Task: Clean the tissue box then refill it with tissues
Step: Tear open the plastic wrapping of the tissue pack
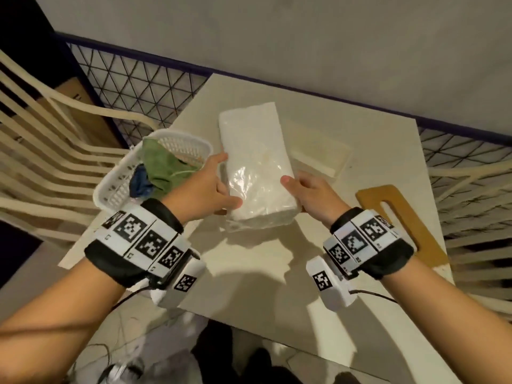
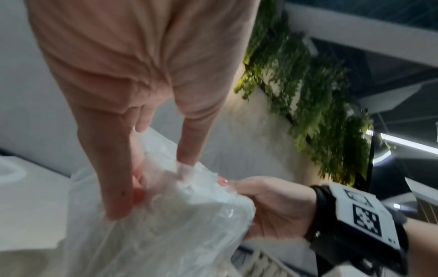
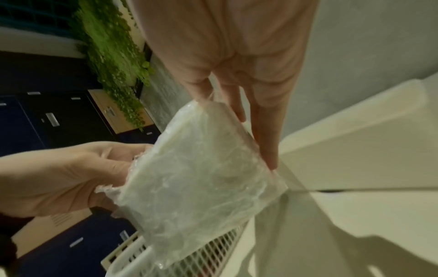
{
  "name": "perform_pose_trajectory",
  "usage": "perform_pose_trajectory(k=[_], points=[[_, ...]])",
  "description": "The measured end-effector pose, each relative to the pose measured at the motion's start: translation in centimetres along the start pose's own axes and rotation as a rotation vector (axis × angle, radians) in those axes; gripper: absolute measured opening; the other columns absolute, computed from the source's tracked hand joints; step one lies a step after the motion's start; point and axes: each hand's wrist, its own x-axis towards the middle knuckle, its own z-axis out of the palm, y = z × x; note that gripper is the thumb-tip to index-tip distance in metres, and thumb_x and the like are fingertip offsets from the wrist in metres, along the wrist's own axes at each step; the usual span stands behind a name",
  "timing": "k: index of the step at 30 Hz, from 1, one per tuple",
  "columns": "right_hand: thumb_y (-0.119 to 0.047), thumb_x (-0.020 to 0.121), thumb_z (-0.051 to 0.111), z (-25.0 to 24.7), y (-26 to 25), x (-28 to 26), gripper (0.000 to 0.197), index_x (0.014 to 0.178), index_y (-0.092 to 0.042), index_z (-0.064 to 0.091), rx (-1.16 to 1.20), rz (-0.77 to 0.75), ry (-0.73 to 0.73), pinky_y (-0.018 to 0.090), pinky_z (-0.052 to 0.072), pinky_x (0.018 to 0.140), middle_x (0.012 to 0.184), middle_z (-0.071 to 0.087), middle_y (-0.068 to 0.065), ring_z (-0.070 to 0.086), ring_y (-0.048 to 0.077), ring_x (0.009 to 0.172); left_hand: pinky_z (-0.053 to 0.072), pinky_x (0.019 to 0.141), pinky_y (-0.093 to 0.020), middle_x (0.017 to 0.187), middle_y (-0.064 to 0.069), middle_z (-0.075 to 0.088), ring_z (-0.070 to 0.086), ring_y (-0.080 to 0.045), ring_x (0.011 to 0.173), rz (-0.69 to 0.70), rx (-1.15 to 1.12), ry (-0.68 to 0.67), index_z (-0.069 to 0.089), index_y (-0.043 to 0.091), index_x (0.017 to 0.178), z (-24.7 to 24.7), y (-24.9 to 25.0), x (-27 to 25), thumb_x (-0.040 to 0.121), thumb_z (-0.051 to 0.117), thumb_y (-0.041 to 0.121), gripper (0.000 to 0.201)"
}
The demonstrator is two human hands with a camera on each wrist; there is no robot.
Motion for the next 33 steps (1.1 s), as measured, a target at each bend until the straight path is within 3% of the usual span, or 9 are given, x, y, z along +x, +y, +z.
perform_pose_trajectory(k=[3, 6, 11, 15, 19, 21, 25, 29, 33], points=[[-0.025, 0.096, 0.041, 0.8, 3.8, -1.8, 0.032, 0.122, -0.01, 0.054, -0.059, 0.042, -0.025, 0.031, 0.042, 0.088, 0.109, 0.061, 0.008, 0.055, 0.022, 0.101, 0.046, 0.064, -0.016, 0.07, 0.0, 0.056, 0.056, -0.009, 0.064, -0.041, 0.072, -0.073, 0.011, 0.018, 0.146, 3.6, -1.7, -1.4, 0.08, 0.068, 0.011, 0.088], [-0.024, 0.097, 0.039, 1.8, 7.3, -2.6, 0.038, 0.131, -0.01, 0.047, -0.115, 0.086, -0.104, 0.041, 0.038, 0.105, 0.129, 0.056, 0.014, 0.051, 0.029, 0.119, 0.039, 0.06, -0.012, 0.072, 0.001, 0.055, 0.053, -0.006, 0.065, -0.095, 0.155, -0.147, 0.01, 0.019, 0.147, 6.1, -3.5, -2.3, 0.082, 0.066, 0.015, 0.086], [-0.026, 0.097, 0.037, 2.2, 10.8, -3.0, 0.042, 0.136, -0.011, 0.042, -0.138, 0.227, -0.128, 0.038, 0.033, 0.109, 0.137, 0.05, 0.013, 0.047, 0.028, 0.125, 0.043, 0.076, -0.023, 0.074, 0.001, 0.056, 0.057, -0.018, 0.08, -0.103, 0.216, -0.232, 0.013, 0.018, 0.147, 9.4, -5.0, -2.2, 0.086, 0.061, 0.019, 0.078], [-0.036, 0.096, 0.039, 0.7, 11.8, -3.1, 0.049, 0.141, -0.017, 0.034, -0.026, 0.305, 0.0, 0.03, 0.028, 0.107, 0.144, 0.042, 0.008, 0.04, 0.024, 0.131, 0.044, 0.094, -0.033, 0.112, -0.011, 0.065, 0.059, -0.025, 0.106, -0.077, 0.474, -0.33, 0.015, 0.018, 0.147, 9.6, -3.9, -1.1, 0.091, 0.049, 0.039, 0.068], [-0.024, 0.093, 0.049, -1.1, 12.9, -4.8, 0.026, 0.117, -0.015, 0.055, 0.148, 0.293, 0.233, 0.032, 0.04, 0.099, 0.116, 0.059, 0.008, 0.053, 0.019, 0.103, 0.039, 0.104, -0.041, 0.141, -0.012, 0.038, 0.042, -0.03, 0.128, 0.271, 1.064, -0.261, 0.011, 0.018, 0.146, 9.3, -1.4, -0.6, 0.08, 0.062, 0.041, 0.086], [-0.012, 0.089, 0.052, -1.4, 14.1, -5.7, 0.011, 0.087, -0.021, 0.057, 0.018, 0.299, 0.205, 0.038, 0.047, 0.093, 0.09, 0.059, -0.001, 0.054, 0.019, 0.09, 0.014, 0.117, -0.042, 0.156, -0.012, 0.008, 0.013, -0.033, 0.143, 0.415, 1.287, -0.322, -0.004, 0.019, 0.147, 10.1, -1.2, 0.4, 0.074, 0.066, 0.049, 0.106], [-0.008, 0.083, 0.057, 0.1, 14.6, -7.1, 0.019, 0.101, -0.011, 0.056, -0.197, 0.351, -0.005, 0.019, 0.039, 0.064, 0.084, 0.051, -0.005, 0.049, 0.017, 0.081, -0.014, 0.111, -0.055, 0.155, -0.009, -0.025, -0.019, -0.041, 0.141, 0.593, 1.512, -0.457, -0.025, 0.028, 0.142, 13.6, -2.0, 3.2, 0.064, 0.074, 0.053, 0.128], [-0.017, 0.079, 0.068, 1.4, 14.3, -7.2, 0.032, 0.106, -0.011, 0.052, -0.017, 0.373, 0.161, 0.013, 0.036, 0.059, 0.081, 0.05, -0.007, 0.048, 0.008, 0.071, 0.0, 0.111, -0.063, 0.156, -0.007, 0.008, 0.007, -0.041, 0.142, 0.653, 1.429, -0.474, -0.018, 0.034, 0.143, 14.8, -1.5, 4.6, 0.059, 0.072, 0.055, 0.125], [-0.024, 0.06, 0.074, 1.2, 13.4, -7.2, 0.048, 0.105, -0.019, 0.054, 0.306, 0.31, 0.322, 0.021, 0.047, 0.071, 0.101, 0.058, 0.004, 0.055, 0.017, 0.089, 0.017, 0.109, -0.058, 0.138, -0.004, 0.036, 0.037, -0.032, 0.122, 0.657, 1.267, -0.364, 0.0, 0.034, 0.145, 13.4, -0.9, 5.0, 0.05, 0.066, 0.067, 0.12]])
